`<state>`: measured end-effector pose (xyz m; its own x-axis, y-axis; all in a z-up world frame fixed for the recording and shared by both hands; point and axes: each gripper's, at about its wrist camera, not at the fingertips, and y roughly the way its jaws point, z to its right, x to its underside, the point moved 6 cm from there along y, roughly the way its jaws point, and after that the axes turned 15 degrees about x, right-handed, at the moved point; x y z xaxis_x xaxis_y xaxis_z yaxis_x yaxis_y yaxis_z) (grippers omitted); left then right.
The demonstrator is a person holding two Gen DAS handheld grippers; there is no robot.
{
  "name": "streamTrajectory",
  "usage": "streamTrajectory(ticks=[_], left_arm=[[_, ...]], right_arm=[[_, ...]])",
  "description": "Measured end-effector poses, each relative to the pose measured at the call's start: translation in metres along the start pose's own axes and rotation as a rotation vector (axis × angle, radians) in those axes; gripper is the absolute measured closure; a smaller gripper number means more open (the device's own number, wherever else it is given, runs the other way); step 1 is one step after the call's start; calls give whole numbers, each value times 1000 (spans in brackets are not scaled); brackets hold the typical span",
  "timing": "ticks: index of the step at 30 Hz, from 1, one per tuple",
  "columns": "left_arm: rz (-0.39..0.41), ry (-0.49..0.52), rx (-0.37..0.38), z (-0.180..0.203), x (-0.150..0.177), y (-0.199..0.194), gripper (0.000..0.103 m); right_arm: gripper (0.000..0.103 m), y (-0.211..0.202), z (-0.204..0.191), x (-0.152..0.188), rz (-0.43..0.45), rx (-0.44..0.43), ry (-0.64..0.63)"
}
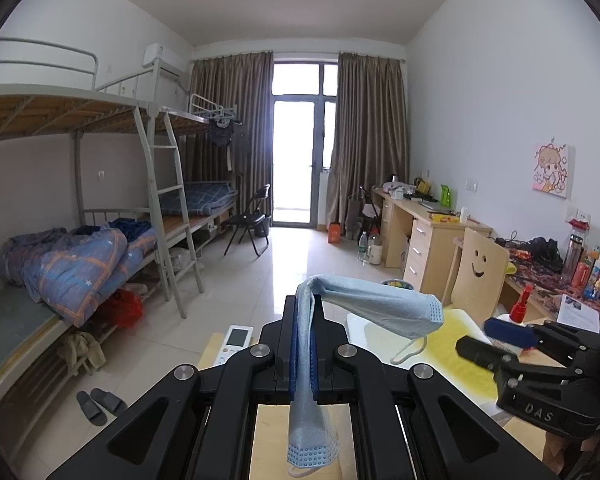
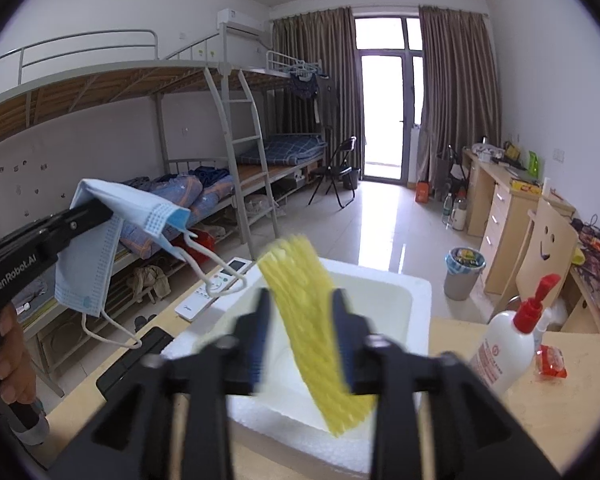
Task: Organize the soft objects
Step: 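Open the right tool to drop the yellow net into the foam box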
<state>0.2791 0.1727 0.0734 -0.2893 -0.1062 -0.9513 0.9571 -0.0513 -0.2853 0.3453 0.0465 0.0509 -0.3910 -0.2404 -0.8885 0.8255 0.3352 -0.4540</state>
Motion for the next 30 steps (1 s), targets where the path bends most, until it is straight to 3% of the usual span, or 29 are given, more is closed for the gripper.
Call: streamTrajectory(ticks=[1, 3, 6, 13, 30], left_arm=[[0, 0, 0, 0, 0, 1, 98], [-2, -3, -1, 0, 0, 1, 98], [-4, -6, -3, 0, -2, 1, 98], [-7, 11, 20, 9, -8, 4, 98], [-46, 59, 159, 78, -12, 36, 98]], right_arm=[[45, -1, 1, 0, -1, 4, 6], [21, -5, 3, 0, 2, 20, 14], [11, -12, 5, -2, 20, 38, 15], [8, -31, 17, -3, 54, 60, 20], [8, -80, 76, 17, 104, 164, 97]])
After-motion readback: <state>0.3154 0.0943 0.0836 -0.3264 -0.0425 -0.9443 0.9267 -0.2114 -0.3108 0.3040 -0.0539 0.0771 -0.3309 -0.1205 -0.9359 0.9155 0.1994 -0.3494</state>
